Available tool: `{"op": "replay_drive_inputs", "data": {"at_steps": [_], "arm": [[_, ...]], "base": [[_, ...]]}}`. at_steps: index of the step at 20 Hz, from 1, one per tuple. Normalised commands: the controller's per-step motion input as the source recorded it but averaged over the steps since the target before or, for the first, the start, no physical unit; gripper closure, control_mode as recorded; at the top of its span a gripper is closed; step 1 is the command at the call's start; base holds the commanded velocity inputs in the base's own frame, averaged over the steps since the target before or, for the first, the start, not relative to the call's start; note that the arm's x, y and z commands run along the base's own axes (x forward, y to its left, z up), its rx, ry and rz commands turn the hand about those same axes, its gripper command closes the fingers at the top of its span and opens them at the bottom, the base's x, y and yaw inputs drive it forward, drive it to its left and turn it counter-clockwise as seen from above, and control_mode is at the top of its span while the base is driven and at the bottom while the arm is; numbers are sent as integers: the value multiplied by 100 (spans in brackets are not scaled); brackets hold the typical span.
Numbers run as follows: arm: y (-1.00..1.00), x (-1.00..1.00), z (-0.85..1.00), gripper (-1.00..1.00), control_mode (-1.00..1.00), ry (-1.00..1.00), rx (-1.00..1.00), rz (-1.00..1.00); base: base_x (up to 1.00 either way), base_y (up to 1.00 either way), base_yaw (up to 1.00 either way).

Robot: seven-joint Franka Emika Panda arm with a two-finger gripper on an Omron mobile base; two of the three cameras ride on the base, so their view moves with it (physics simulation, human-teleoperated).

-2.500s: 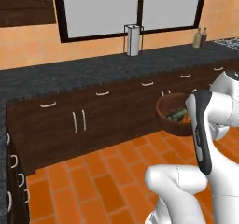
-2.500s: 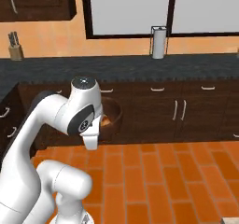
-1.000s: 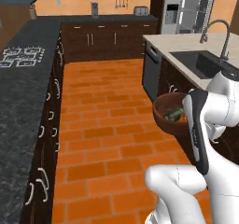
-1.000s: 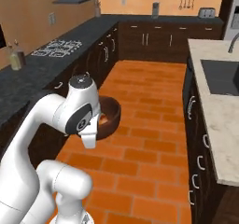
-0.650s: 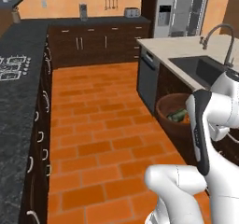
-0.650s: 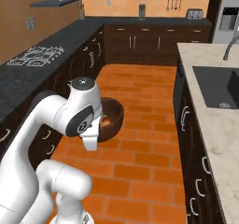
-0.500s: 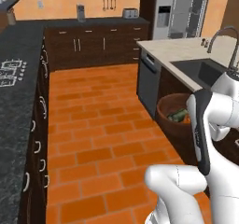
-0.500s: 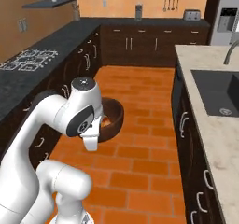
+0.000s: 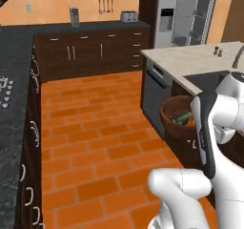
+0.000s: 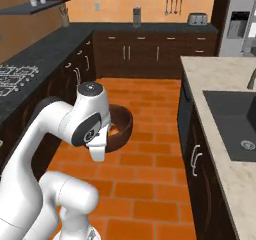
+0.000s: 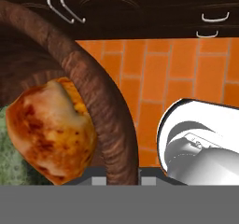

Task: Pick the chicken drumstick and cucumber from their plates and place them in the bowl. Then put the bowl in the fridge.

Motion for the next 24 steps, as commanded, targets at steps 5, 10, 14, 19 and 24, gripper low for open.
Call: {"op": "replay_drive_inputs", "data": {"at_steps": [5, 10, 14, 19, 24], "arm": [[0, 0, 0, 100, 100, 0, 0, 0], [0, 0, 0, 100, 100, 0, 0, 0], [0, 0, 0, 100, 100, 0, 0, 0], [0, 0, 0, 100, 100, 0, 0, 0], [0, 0, 0, 100, 100, 0, 0, 0]], "base": [[100, 2, -17], [100, 10, -18], [100, 9, -15], [100, 15, -13], [100, 9, -12]]}}
